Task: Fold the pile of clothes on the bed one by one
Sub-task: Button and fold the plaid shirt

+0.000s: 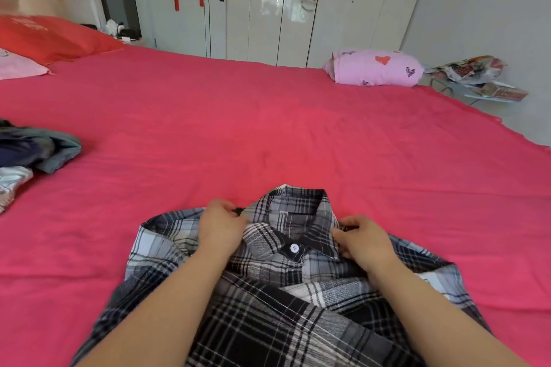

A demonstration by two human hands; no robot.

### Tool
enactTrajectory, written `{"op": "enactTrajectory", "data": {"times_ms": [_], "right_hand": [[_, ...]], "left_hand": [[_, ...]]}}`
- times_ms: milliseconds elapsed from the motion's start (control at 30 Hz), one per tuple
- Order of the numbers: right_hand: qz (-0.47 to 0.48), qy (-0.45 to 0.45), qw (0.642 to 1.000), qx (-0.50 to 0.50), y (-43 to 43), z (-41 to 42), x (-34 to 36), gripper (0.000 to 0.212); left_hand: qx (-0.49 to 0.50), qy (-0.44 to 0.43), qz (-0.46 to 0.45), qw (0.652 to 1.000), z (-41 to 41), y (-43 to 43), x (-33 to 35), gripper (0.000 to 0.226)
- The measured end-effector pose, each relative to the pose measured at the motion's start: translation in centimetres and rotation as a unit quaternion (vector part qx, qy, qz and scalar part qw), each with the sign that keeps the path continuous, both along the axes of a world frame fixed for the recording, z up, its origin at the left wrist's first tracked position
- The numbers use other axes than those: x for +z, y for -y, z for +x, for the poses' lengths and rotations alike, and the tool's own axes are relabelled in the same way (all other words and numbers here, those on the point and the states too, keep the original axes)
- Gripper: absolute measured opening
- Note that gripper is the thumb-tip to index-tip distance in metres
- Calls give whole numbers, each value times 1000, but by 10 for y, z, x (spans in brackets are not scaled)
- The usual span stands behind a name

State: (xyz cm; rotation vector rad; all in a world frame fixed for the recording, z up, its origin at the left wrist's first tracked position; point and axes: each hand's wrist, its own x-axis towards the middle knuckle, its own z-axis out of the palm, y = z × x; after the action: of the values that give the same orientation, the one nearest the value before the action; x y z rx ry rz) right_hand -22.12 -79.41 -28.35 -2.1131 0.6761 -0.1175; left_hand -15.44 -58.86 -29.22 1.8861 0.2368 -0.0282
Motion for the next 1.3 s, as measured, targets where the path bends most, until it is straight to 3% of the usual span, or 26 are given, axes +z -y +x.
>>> {"op": "enactTrajectory", "data": {"times_ms": [33,100,200,300,367,433,533,600,667,800,1033,1300], "right_hand": [[-67,0,998,17,4,-2,4,32],[-202,-12,979,37,18,-7,13,36],[-369,-118,920,59,53,-13,17,38],[-356,-190,910,91,74,-19,9,36],[-358,-163,915,91,75,-24,9,21],[-357,-110,923,87,75,-29,14,7],[-362,-33,930,58,75,-41,30,11],[-368,10,929,43,74,-52,44,9],[-369,47,928,29,69,-67,59,9],[-374,114,920,19,55,-110,84,23],[-364,134,921,33,21,-207,100,4],[-375,150,914,35,0,-318,87,10]], "left_hand": [[-12,75,125,989,5,-7,-1,21],[-28,140,270,952,11,-22,2,40],[-102,79,476,870,20,-42,6,48],[-156,27,559,814,22,-54,8,36],[-149,47,555,817,21,-59,12,20],[-129,79,499,853,19,-62,19,14],[-97,157,397,899,10,-67,36,18],[-81,192,358,910,-2,-72,50,34],[-66,216,330,916,-15,-79,64,32],[-69,250,294,920,-54,-98,84,10],[-108,274,254,921,-155,-141,89,7],[-179,353,267,879,-259,-190,67,14]]}}
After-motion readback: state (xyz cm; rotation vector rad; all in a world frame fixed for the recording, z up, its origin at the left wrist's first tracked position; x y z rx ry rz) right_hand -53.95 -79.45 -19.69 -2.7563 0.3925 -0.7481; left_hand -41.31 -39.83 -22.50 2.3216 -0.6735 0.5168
